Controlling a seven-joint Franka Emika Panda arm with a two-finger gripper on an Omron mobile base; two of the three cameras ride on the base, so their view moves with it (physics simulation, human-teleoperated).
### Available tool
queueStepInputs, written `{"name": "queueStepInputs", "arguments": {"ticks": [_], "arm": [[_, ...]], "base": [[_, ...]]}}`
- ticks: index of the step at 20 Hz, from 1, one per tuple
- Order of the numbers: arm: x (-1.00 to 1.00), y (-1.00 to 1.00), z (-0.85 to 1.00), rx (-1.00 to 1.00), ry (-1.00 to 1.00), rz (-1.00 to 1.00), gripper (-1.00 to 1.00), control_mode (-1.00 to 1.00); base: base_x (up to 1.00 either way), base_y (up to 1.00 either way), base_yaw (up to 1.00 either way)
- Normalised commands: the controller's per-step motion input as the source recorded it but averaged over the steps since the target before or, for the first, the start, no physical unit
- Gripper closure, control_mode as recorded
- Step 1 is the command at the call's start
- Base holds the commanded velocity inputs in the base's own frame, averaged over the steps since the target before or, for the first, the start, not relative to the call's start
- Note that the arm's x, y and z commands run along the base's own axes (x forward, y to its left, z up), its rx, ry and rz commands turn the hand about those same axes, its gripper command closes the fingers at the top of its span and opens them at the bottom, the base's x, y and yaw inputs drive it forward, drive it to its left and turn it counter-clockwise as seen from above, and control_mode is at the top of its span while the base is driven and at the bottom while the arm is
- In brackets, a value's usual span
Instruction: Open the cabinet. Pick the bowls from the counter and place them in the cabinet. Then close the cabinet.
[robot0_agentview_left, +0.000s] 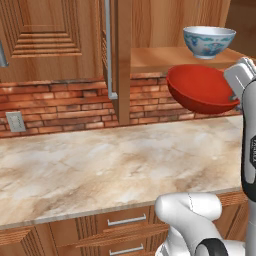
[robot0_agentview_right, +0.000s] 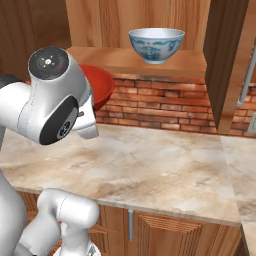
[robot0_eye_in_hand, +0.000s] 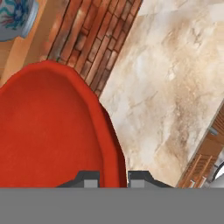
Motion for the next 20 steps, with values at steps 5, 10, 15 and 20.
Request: {"name": "queueStepInputs", "arguments": {"ticks": [5, 10, 15, 20], "arm": [[0.03, 0.05, 0.26, 0.00, 0.00, -0.03, 1.00, -1.00], [0.10, 0.30, 0.16, -0.13, -0.14, -0.01, 1.00, -1.00], [0.20, 0.21, 0.19, -0.11, -0.17, 0.00, 1.00, -1.00], [0.17, 0.03, 0.23, -0.05, -0.20, 0.00, 1.00, -1.00]], "base": [[0.00, 0.00, 0.00], [0.00, 0.00, 0.00], [0.00, 0.00, 0.00], [0.00, 0.00, 0.00]]}}
